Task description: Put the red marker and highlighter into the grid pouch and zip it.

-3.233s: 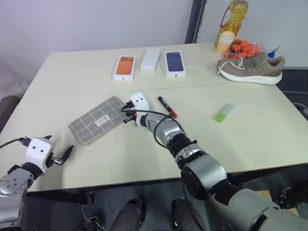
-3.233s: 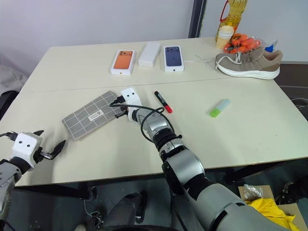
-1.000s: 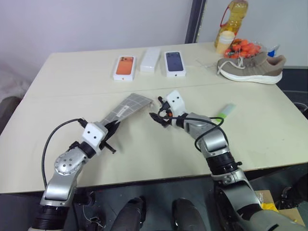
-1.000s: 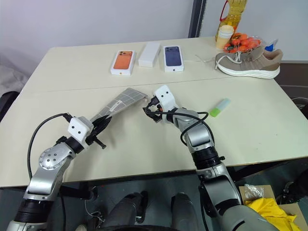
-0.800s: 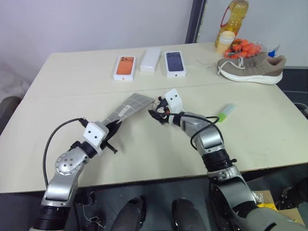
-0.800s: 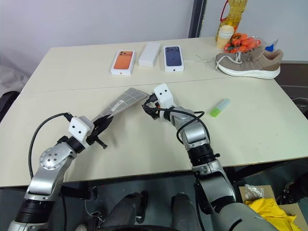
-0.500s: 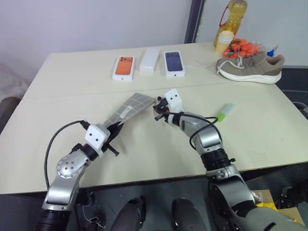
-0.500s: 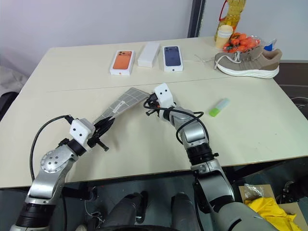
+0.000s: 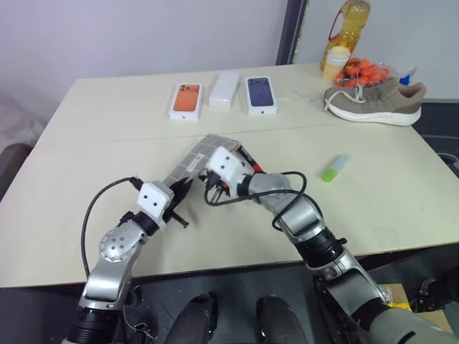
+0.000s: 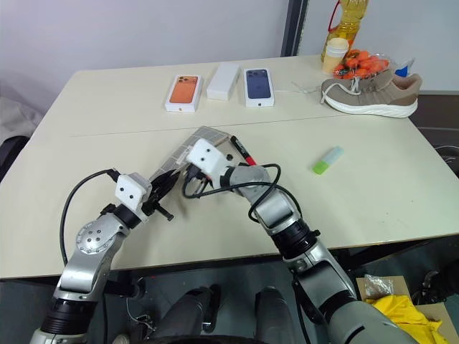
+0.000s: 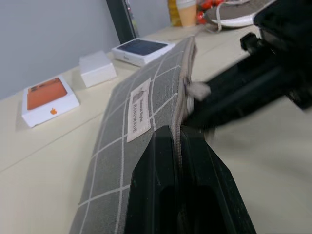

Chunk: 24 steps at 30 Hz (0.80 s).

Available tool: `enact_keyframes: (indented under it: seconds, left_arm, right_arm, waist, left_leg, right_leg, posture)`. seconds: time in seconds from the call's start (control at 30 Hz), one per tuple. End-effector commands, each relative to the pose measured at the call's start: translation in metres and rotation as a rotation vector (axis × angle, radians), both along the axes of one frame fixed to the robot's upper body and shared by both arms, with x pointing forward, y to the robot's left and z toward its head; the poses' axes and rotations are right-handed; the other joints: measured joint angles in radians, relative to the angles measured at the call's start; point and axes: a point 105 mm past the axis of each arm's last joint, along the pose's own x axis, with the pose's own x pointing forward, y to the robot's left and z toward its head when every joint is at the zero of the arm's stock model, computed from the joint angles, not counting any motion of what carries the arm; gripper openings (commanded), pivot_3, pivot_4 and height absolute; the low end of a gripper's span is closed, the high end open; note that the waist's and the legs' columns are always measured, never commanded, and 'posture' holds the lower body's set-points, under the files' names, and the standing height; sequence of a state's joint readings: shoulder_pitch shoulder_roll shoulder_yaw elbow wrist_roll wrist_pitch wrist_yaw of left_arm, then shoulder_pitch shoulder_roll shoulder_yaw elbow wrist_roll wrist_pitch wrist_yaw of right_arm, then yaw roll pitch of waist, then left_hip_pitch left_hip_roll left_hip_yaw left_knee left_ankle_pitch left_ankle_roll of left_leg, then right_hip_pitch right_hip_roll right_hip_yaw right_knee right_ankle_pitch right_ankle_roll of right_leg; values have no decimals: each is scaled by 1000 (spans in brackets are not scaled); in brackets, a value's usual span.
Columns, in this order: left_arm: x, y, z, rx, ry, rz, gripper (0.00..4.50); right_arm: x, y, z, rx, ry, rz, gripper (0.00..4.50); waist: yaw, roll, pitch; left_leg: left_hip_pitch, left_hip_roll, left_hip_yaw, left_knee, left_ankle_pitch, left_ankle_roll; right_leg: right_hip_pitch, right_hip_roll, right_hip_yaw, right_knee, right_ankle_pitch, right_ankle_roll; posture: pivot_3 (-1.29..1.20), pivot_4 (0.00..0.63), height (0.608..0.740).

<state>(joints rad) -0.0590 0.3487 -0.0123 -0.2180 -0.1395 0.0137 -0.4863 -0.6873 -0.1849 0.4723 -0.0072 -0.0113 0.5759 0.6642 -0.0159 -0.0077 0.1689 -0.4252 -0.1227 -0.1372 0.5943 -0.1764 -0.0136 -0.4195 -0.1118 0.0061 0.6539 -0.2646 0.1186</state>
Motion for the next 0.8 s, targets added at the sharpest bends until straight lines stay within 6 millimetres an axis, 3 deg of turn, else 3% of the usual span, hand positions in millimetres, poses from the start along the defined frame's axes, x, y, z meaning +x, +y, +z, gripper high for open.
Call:
enact_keyframes:
  seconds: [0.03, 0.2, 0.33, 0.43, 0.57, 0.8]
  left_arm:
    - [4, -6, 12, -25, -38, 2, 0]
    - [6, -13, 13, -44, -34, -1, 0]
    - [8, -12, 16, -66, -45, 34, 0]
    - [9, -10, 17, -59, -54, 51, 0]
    - [14, 6, 16, -18, -65, 105, 0]
    - [15, 21, 8, 81, -73, 123, 0]
  right_arm:
    - [-33, 23, 9, -41, -69, 200, 71]
    - [-39, 31, 8, -62, -76, 227, 71]
    - [-30, 19, 8, -77, -67, 184, 71]
    - [-20, 2, 9, -82, -49, 122, 1016]
    - [4, -48, 17, -101, -76, -57, 2984]
    - [42, -116, 19, -34, -28, -406, 2984]
  waist:
    - [1, 0, 0]
    - [2, 0, 0]
    - [3, 0, 0]
    - [3, -1, 0]
    - [8, -1, 0]
    - [-2, -1, 0]
  left_leg:
    - [0, 0, 0, 0, 0, 0]
    - [0, 0, 0, 1, 0, 0]
    - [0, 0, 0, 1, 0, 0]
    - [0, 0, 0, 1, 0, 0]
    - [0, 0, 0, 2, 0, 0]
    - [0, 0, 0, 1, 0, 0]
  right_leg:
    - [0, 0, 0, 0, 0, 0]
    - [1, 0, 0, 0, 0, 0]
    - [1, 0, 0, 0, 0, 0]
    - [1, 0, 0, 0, 0, 0]
    - [1, 0, -1, 0, 0, 0]
    - [1, 0, -1, -1, 0, 0]
  posture:
    - [0, 150, 740]
    - [0, 150, 740]
    - [0, 150, 740]
    - [0, 150, 740]
    - [0, 150, 740]
    - [0, 150, 740]
